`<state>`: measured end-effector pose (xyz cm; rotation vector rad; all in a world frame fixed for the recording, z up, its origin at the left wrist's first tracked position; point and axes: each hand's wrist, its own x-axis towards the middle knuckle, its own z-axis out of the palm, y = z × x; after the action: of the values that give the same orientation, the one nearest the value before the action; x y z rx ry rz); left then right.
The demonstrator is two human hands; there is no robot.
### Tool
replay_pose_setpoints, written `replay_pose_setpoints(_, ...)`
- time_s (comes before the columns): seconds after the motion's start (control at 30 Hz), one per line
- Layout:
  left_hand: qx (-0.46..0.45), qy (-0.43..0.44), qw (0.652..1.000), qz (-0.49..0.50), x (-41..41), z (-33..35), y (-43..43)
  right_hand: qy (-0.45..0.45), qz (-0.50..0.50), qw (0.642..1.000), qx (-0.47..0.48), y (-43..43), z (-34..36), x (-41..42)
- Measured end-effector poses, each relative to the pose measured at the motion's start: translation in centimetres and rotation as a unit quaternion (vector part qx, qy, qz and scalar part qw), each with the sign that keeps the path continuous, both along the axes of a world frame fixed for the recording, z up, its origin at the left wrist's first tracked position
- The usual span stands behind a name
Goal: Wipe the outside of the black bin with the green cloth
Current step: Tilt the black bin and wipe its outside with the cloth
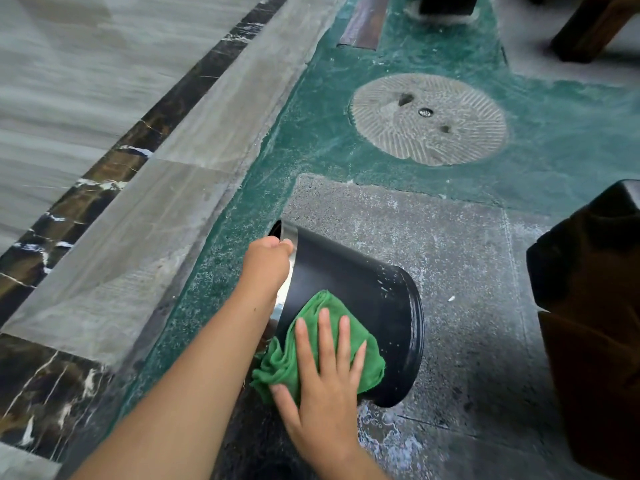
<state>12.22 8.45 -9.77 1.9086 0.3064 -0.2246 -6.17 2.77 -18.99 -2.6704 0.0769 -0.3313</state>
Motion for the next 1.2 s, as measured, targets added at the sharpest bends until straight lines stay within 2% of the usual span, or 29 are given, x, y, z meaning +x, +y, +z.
replay_pose_setpoints(0.13, 0.070, -0.034, 0.997, -0.017, -0.1, 0.1, -0.4, -0.025, 0.012, 0.999, 0.026, -1.8, 0.6, 1.4)
replay_pose_setpoints(0.23, 0.155, -0.077, 0.984, -0.048, -0.4, 0.4, -1.0, 0.016, -0.072, 0.995, 0.067, -4.8, 2.5, 6.0)
replay_pose_setpoints(0.3, 0.191, -0.092, 0.975, -0.073, -0.4, 0.6, -0.9, 0.068, -0.089, 0.990, 0.088, -6.7, 3.2, 9.0)
replay_pose_setpoints(0.57, 0.207, -0.097, 0.962, -0.147, -0.6, 0.3, 0.4, 0.227, -0.043, 0.958, 0.167, -13.6, 2.6, 16.4)
replay_pose_setpoints(0.7, 0.182, -0.113, 0.965, -0.149, -1.3, -0.1, 0.7, 0.255, -0.001, 0.936, 0.241, -16.4, 1.0, 17.7)
replay_pose_setpoints(0.83, 0.152, -0.099, 0.976, -0.120, -1.1, 0.0, 0.3, 0.288, 0.011, 0.923, 0.255, -17.3, 0.2, 19.1)
replay_pose_setpoints(0.9, 0.156, -0.102, 0.976, -0.115, -1.1, 0.2, 0.0, 0.280, 0.011, 0.928, 0.247, -17.5, 0.3, 19.0)
replay_pose_setpoints(1.07, 0.176, -0.127, 0.968, -0.129, -0.9, 0.4, -0.1, 0.186, 0.024, 0.961, 0.204, -17.2, 0.8, 15.2)
replay_pose_setpoints(1.2, 0.198, -0.122, 0.963, -0.135, -0.2, 0.5, -1.0, 0.141, -0.016, 0.979, 0.145, -16.8, 0.9, 12.4)
